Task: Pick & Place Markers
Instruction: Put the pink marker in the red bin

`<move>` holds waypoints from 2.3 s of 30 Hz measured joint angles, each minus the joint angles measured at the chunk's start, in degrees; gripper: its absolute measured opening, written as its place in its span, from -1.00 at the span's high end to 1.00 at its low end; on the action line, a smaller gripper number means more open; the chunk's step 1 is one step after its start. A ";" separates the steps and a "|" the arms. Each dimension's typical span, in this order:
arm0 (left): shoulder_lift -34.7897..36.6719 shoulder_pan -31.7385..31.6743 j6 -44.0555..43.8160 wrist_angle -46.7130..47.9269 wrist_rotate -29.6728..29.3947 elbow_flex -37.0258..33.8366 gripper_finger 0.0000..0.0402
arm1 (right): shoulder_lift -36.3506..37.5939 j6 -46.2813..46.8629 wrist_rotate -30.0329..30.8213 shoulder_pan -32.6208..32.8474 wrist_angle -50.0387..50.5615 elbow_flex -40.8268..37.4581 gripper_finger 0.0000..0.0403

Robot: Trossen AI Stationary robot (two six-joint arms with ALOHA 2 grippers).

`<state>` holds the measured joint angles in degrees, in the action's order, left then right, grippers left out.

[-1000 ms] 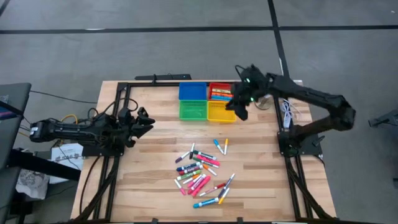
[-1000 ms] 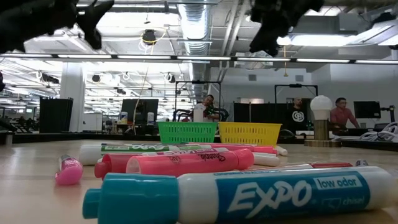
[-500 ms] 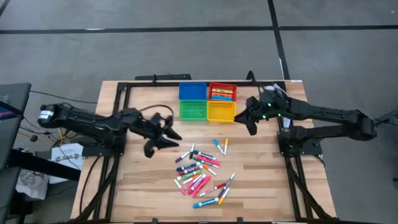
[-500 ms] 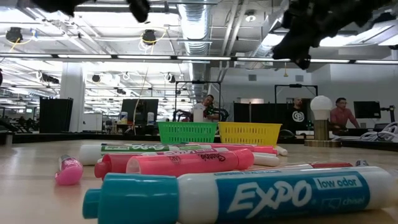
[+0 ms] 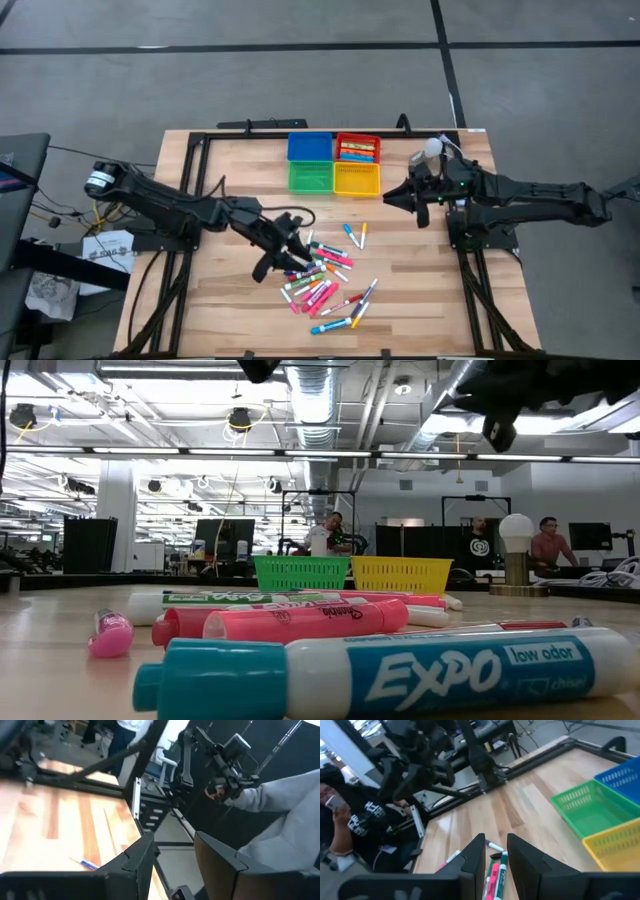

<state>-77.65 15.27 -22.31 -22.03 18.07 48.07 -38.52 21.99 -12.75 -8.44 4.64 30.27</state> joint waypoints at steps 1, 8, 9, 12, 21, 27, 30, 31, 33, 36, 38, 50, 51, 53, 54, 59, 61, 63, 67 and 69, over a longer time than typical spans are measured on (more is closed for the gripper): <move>-0.20 0.45 -0.77 -0.18 0.00 0.00 0.30 | 0.02 -0.97 0.34 0.38 -0.23 -0.01 0.65; -0.24 2.58 -7.01 -5.12 -1.16 0.01 0.30 | 0.00 -1.19 0.73 1.28 -0.44 -0.01 0.65; -0.28 3.02 -7.83 -5.14 -2.49 0.05 0.30 | 0.00 -1.07 0.72 1.28 -0.44 -0.01 0.65; -2.33 4.82 -10.72 -4.39 -5.59 0.99 0.30 | 0.00 -1.08 0.74 1.28 -0.44 -0.01 0.65; -17.53 6.37 -19.61 8.38 -1.27 12.71 0.30 | -0.02 -1.41 0.72 1.23 -0.46 -0.01 0.65; -25.23 5.11 -27.66 9.19 -0.73 18.17 0.30 | -0.02 -1.58 0.70 1.23 -0.41 -0.01 0.65; -29.31 5.37 -30.13 9.27 0.27 22.19 0.30 | -0.02 -2.80 0.68 1.24 -0.39 -0.01 0.65; -30.65 5.54 -30.95 9.19 0.57 23.56 0.30 | -0.02 -3.01 0.68 1.23 -0.39 -0.01 0.65; -33.10 5.84 -32.83 9.15 0.78 26.16 0.30 | -0.02 -3.15 0.66 1.23 -0.39 -0.01 0.65; -36.11 6.07 -36.57 9.24 0.75 28.80 0.30 | -0.02 -4.37 0.64 1.29 -0.34 -0.01 0.65; -37.43 6.05 -39.34 9.19 0.35 29.87 0.30 | -0.02 -4.89 0.63 1.30 -0.35 0.00 0.65; -37.04 5.45 -40.66 7.72 -9.20 29.99 0.30 | -0.03 -6.02 0.55 1.30 -0.35 0.03 0.65; -36.83 5.48 -41.77 6.76 -10.86 30.03 0.30 | -0.02 -6.02 0.57 1.30 -0.32 0.04 0.65; -36.26 5.44 -42.87 5.96 -13.40 29.99 0.30 | -0.03 -6.02 0.57 1.30 -0.09 0.05 0.65; -36.01 5.42 -42.85 4.88 -14.59 29.99 0.30 | -0.02 -6.00 0.57 1.30 -0.07 0.05 0.65; -34.42 5.96 -43.36 5.10 -21.96 30.01 0.30 | -0.04 -6.00 0.59 1.30 0.09 0.08 0.65; -33.69 6.81 -43.55 6.12 -26.47 29.99 0.30 | -0.02 -6.02 0.57 1.30 0.12 0.08 0.65; -32.43 7.83 -43.11 8.14 -30.93 29.99 0.30 | -0.02 -6.04 0.59 1.30 0.40 0.08 0.65; -30.76 10.83 -40.21 11.05 -39.12 29.99 0.30 | -0.02 -7.06 0.63 1.23 0.74 0.08 0.65; -30.49 12.33 -39.04 11.43 -41.80 30.59 0.30 | -0.02 -7.42 0.67 1.23 0.83 0.08 0.65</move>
<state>-108.14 27.60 -61.35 -10.60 -23.73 78.67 -38.54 14.57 -12.09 -7.20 5.48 30.35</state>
